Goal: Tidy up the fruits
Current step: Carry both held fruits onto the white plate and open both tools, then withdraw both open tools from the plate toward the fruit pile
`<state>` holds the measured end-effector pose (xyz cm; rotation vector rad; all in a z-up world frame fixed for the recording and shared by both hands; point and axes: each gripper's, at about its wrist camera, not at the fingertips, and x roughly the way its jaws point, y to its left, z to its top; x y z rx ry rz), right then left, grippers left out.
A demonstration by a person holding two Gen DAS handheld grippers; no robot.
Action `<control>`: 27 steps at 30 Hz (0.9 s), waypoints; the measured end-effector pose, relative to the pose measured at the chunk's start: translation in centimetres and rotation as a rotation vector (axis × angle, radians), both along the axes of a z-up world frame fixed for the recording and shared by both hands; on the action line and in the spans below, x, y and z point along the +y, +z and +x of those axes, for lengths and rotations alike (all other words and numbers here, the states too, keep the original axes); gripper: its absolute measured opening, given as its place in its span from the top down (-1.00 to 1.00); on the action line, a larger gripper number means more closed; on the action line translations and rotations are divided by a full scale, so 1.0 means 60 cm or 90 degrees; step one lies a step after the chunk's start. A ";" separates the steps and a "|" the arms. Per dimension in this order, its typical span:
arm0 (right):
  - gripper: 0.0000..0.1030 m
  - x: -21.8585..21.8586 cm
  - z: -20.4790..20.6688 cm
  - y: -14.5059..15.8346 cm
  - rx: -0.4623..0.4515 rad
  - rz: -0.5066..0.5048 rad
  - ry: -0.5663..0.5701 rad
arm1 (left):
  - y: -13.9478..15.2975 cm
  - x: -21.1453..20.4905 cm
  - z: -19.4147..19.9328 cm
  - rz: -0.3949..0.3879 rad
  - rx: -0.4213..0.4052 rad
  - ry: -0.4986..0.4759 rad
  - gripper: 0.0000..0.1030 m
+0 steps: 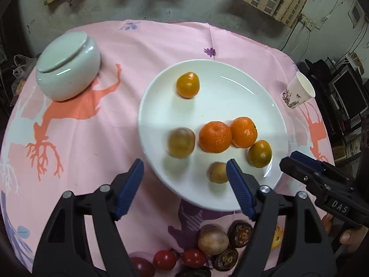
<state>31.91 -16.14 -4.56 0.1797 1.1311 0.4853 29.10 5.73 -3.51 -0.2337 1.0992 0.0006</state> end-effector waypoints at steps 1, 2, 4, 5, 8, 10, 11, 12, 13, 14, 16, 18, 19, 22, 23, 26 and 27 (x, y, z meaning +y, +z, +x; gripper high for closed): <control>-0.04 -0.002 -0.008 0.004 -0.001 -0.001 0.004 | 0.005 0.002 -0.008 -0.001 -0.001 0.001 -0.47; -0.04 -0.006 -0.017 0.008 0.000 0.002 0.006 | 0.009 0.005 -0.019 -0.003 0.000 0.002 -0.50; -0.11 -0.018 -0.038 0.013 0.004 0.006 0.005 | 0.017 0.011 -0.047 0.003 0.000 0.015 -0.59; -0.17 -0.025 -0.051 0.014 0.007 0.006 0.003 | 0.018 0.014 -0.062 0.004 0.001 0.020 -0.60; -0.18 -0.051 -0.096 0.010 0.022 0.003 -0.003 | 0.015 0.017 -0.117 0.008 0.013 0.025 -0.61; -0.18 -0.071 -0.129 0.002 0.045 0.001 -0.012 | 0.005 0.017 -0.157 0.016 0.030 0.025 -0.62; -0.19 -0.081 -0.146 -0.003 0.058 0.002 -0.021 | 0.001 0.018 -0.174 0.019 0.037 0.026 -0.62; -0.24 -0.091 -0.159 -0.007 0.070 0.005 -0.032 | -0.003 0.018 -0.192 0.021 0.045 0.028 -0.62; -0.26 -0.103 -0.177 -0.014 0.091 0.011 -0.047 | -0.008 0.018 -0.212 0.019 0.055 0.031 -0.62; -0.28 -0.111 -0.190 -0.019 0.104 0.016 -0.054 | -0.014 0.019 -0.231 0.015 0.065 0.035 -0.62; -0.28 -0.124 -0.219 -0.026 0.122 0.024 -0.068 | -0.024 0.020 -0.267 0.006 0.084 0.043 -0.62; -0.28 -0.131 -0.244 -0.027 0.130 0.022 -0.070 | -0.030 0.018 -0.295 0.007 0.096 0.045 -0.62; -0.28 -0.134 -0.257 -0.026 0.132 0.021 -0.069 | -0.032 0.017 -0.311 0.001 0.102 0.047 -0.63; -0.29 -0.135 -0.283 -0.021 0.137 0.021 -0.066 | -0.038 0.010 -0.344 -0.019 0.115 0.051 -0.64; -0.31 -0.136 -0.291 -0.020 0.137 0.022 -0.069 | -0.038 0.007 -0.352 -0.020 0.119 0.049 -0.64; -0.32 -0.137 -0.308 -0.019 0.140 0.026 -0.072 | -0.036 -0.006 -0.369 -0.014 0.125 0.039 -0.67; -0.33 -0.136 -0.313 -0.018 0.141 0.028 -0.070 | -0.034 -0.010 -0.373 -0.014 0.126 0.036 -0.68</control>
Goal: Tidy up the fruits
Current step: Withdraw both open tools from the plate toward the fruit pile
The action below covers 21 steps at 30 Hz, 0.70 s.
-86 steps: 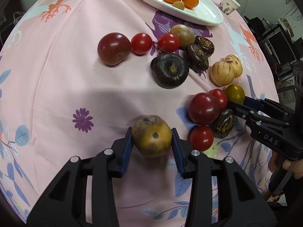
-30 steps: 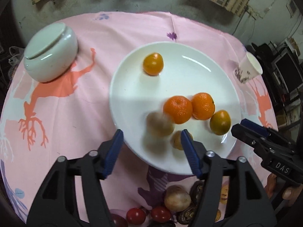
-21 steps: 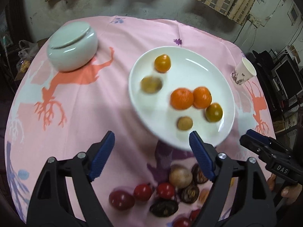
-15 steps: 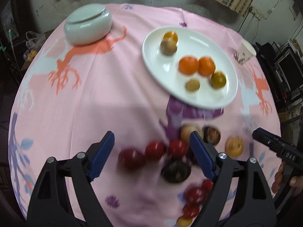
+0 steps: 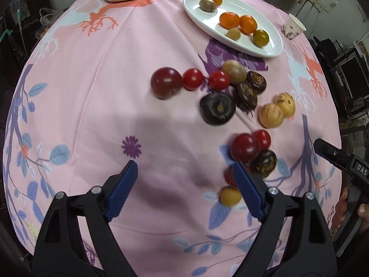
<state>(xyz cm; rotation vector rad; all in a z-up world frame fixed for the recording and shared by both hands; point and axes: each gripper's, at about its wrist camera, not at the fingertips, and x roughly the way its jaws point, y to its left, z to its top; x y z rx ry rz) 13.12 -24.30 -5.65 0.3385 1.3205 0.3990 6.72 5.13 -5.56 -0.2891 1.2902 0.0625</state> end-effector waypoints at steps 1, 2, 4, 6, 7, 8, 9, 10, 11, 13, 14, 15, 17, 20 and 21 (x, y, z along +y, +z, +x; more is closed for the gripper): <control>-0.33 0.002 -0.006 0.001 0.001 0.000 0.003 | 0.002 -0.005 -0.003 0.002 0.001 -0.005 -0.69; -0.34 0.004 -0.012 0.002 0.001 0.001 0.007 | 0.004 -0.010 -0.006 0.007 0.001 -0.012 -0.71; -0.37 0.008 -0.021 0.004 -0.001 0.002 0.012 | 0.006 -0.020 -0.011 0.013 0.003 -0.025 -0.72; -0.53 0.013 -0.034 0.004 -0.001 0.002 0.018 | 0.004 -0.030 -0.015 0.013 0.007 -0.036 -0.72; -0.60 0.017 -0.038 0.004 0.001 0.003 0.022 | 0.002 -0.033 -0.018 0.011 0.010 -0.038 -0.72; -0.75 0.018 -0.044 0.005 0.000 0.002 0.023 | 0.000 -0.037 -0.020 0.009 0.013 -0.043 -0.72; -0.81 0.019 -0.050 0.005 -0.004 -0.002 0.024 | -0.003 -0.042 -0.023 0.007 0.016 -0.048 -0.72; -0.82 0.020 -0.053 0.005 -0.006 -0.004 0.024 | -0.006 -0.046 -0.026 0.006 0.018 -0.053 -0.72; -0.83 0.019 -0.056 0.005 -0.007 -0.006 0.025 | -0.009 -0.051 -0.029 0.004 0.021 -0.058 -0.72; -0.87 0.017 -0.060 0.002 0.002 -0.006 0.021 | -0.016 -0.057 -0.035 -0.012 0.025 -0.063 -0.72; -0.89 0.015 -0.062 0.001 0.006 -0.006 0.018 | -0.019 -0.059 -0.038 -0.020 0.026 -0.061 -0.72; -0.89 0.012 -0.063 0.000 0.007 -0.006 0.017 | -0.022 -0.060 -0.040 -0.022 0.029 -0.060 -0.72; -0.89 0.010 -0.065 0.000 0.006 -0.007 0.017 | -0.026 -0.065 -0.043 -0.019 0.029 -0.063 -0.72; -0.89 0.008 -0.069 0.000 0.010 -0.004 0.019 | -0.035 -0.078 -0.044 -0.014 0.032 -0.077 -0.72; -0.89 0.008 -0.070 0.000 0.012 -0.001 0.023 | -0.038 -0.083 -0.045 -0.012 0.034 -0.080 -0.72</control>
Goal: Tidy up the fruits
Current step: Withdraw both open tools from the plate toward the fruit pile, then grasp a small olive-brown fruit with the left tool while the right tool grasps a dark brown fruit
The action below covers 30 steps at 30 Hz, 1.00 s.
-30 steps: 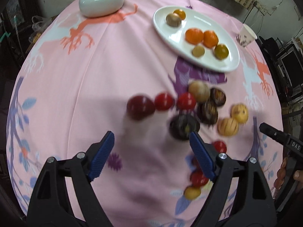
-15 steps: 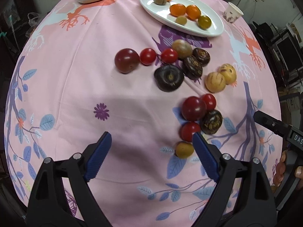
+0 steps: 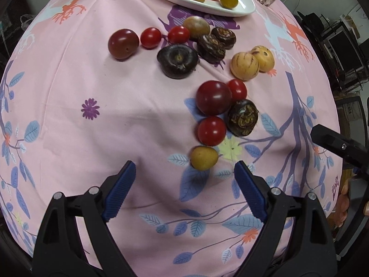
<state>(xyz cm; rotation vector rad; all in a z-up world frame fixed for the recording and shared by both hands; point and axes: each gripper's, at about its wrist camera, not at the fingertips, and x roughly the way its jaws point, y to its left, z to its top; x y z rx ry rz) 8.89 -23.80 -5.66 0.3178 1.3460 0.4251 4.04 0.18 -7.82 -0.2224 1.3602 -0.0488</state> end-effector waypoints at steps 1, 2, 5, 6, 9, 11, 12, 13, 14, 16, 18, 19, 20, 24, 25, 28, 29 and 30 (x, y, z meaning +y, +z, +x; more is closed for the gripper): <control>-0.89 0.000 -0.002 0.000 0.001 0.001 0.001 | -0.003 -0.005 -0.001 0.001 0.001 -0.005 -0.71; -0.89 0.000 -0.003 0.000 0.001 0.000 0.000 | -0.006 -0.009 -0.001 -0.001 0.001 -0.010 -0.68; -0.89 -0.002 -0.005 0.000 0.003 -0.002 -0.001 | -0.011 -0.022 0.001 0.008 -0.002 -0.022 -0.62; -0.89 -0.004 -0.005 0.000 0.003 -0.003 -0.002 | -0.012 -0.026 0.000 0.012 -0.004 -0.029 -0.53; -0.89 -0.007 -0.007 0.001 0.002 0.000 0.003 | -0.017 -0.040 0.003 0.032 -0.009 -0.051 -0.40; -0.89 -0.006 -0.009 0.003 -0.001 -0.001 0.011 | -0.021 -0.046 0.004 0.043 -0.010 -0.065 -0.20; -0.89 -0.005 -0.010 0.004 -0.003 -0.003 0.014 | -0.025 -0.050 0.005 0.041 -0.006 -0.073 0.02; -0.89 -0.004 -0.012 0.004 -0.004 -0.003 0.019 | -0.029 -0.051 0.007 0.036 -0.001 -0.077 0.13; -0.89 -0.001 -0.013 0.005 -0.004 -0.002 0.026 | -0.032 -0.052 0.007 0.036 0.001 -0.078 0.26; -0.89 0.003 -0.014 0.006 -0.006 0.001 0.035 | -0.033 -0.055 0.010 0.046 -0.012 -0.083 0.26; -0.89 0.007 -0.015 0.008 -0.010 0.002 0.042 | -0.033 -0.058 0.012 0.059 -0.022 -0.092 0.34; -0.89 0.010 -0.016 0.009 -0.015 -0.002 0.046 | -0.033 -0.060 0.012 0.070 -0.028 -0.098 0.38; -0.89 0.013 -0.016 0.010 -0.019 -0.007 0.051 | -0.033 -0.061 0.013 0.075 -0.032 -0.105 0.46; -0.89 0.024 -0.017 0.012 -0.024 -0.011 0.066 | -0.028 -0.054 0.013 0.076 -0.008 -0.097 0.46; -0.89 0.026 -0.016 0.012 -0.024 -0.011 0.069 | -0.023 -0.046 0.012 0.066 -0.009 -0.087 0.46; -0.89 0.031 -0.015 0.009 -0.021 -0.015 0.074 | -0.009 -0.019 0.011 0.022 -0.007 -0.050 0.46; -0.89 0.033 -0.015 0.007 -0.021 -0.018 0.077 | -0.005 -0.010 0.011 0.013 -0.009 -0.037 0.46; -0.89 0.036 -0.015 0.006 -0.024 -0.024 0.080 | 0.000 -0.001 0.010 0.012 -0.014 -0.028 0.46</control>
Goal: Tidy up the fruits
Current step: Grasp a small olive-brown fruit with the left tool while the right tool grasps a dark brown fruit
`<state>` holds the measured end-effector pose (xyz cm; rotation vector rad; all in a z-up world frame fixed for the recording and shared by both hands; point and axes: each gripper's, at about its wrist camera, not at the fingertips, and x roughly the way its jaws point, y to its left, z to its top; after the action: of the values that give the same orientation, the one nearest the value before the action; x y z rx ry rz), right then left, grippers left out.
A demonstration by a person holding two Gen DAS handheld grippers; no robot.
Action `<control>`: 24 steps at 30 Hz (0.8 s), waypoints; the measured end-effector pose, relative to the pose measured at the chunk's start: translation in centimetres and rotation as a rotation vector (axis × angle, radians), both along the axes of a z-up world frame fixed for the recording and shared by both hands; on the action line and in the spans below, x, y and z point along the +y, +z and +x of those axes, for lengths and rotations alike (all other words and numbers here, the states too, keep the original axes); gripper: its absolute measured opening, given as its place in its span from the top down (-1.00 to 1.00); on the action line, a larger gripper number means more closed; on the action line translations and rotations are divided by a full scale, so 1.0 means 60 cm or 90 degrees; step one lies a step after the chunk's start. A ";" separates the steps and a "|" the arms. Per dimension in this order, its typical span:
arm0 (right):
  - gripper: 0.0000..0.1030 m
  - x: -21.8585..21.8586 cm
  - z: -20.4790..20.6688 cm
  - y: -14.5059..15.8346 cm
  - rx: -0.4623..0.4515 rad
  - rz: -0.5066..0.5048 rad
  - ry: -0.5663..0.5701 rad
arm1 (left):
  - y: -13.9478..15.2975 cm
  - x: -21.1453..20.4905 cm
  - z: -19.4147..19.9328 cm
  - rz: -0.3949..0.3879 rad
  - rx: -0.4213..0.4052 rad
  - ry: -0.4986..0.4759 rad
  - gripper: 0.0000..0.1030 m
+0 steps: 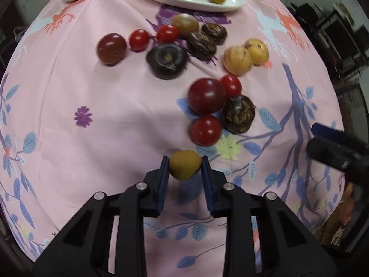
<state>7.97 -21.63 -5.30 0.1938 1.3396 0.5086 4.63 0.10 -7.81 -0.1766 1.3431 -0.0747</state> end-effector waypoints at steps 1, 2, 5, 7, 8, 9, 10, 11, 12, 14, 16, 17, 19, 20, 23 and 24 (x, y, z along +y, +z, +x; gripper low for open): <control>-0.89 0.006 -0.001 -0.001 -0.007 -0.011 0.009 | 0.005 0.007 -0.001 0.003 -0.005 0.006 0.46; -0.89 0.012 -0.003 -0.001 -0.015 -0.022 0.020 | 0.008 0.013 -0.001 0.006 -0.008 0.012 0.46; -0.89 0.038 -0.012 0.001 -0.057 -0.068 0.068 | 0.019 0.025 -0.004 0.009 -0.015 0.020 0.46; -0.89 0.057 -0.019 0.001 -0.085 -0.095 0.109 | 0.023 0.032 0.000 0.003 -0.017 0.026 0.46; -0.88 0.065 -0.022 -0.001 -0.092 -0.103 0.125 | 0.024 0.033 0.002 0.003 -0.018 0.028 0.46; -0.80 0.070 -0.022 -0.003 -0.098 -0.111 0.134 | 0.024 0.035 0.003 0.003 -0.020 0.030 0.46; -0.74 0.077 -0.022 -0.007 -0.105 -0.120 0.143 | 0.024 0.038 0.005 0.001 -0.020 0.032 0.46; -0.66 0.084 -0.021 -0.011 -0.106 -0.127 0.154 | 0.024 0.039 0.006 -0.002 -0.020 0.033 0.46; -0.63 0.090 -0.020 -0.014 -0.109 -0.137 0.165 | 0.025 0.041 0.007 -0.003 -0.021 0.035 0.46; -0.62 0.100 -0.018 -0.017 -0.119 -0.152 0.181 | 0.028 0.045 0.006 -0.004 -0.024 0.035 0.46; -0.62 0.106 -0.012 -0.019 -0.117 -0.147 0.184 | 0.030 0.049 0.006 -0.002 -0.027 0.036 0.46; -0.62 0.108 -0.009 -0.021 -0.116 -0.146 0.184 | 0.030 0.050 0.007 -0.002 -0.028 0.036 0.46; -0.62 0.114 -0.003 -0.024 -0.115 -0.147 0.188 | 0.031 0.053 0.008 -0.007 -0.028 0.040 0.46; -0.60 0.118 -0.001 -0.027 -0.116 -0.150 0.190 | 0.031 0.054 0.009 -0.007 -0.028 0.041 0.46; -0.41 0.130 0.006 -0.033 -0.123 -0.161 0.199 | 0.032 0.056 0.014 -0.009 -0.030 0.042 0.46; -0.36 0.133 0.008 -0.035 -0.126 -0.165 0.199 | 0.031 0.057 0.015 -0.009 -0.029 0.043 0.46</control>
<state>8.46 -13.63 -7.40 -0.2771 1.2325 0.5923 5.53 3.52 -5.93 -0.2310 1.2900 -0.0318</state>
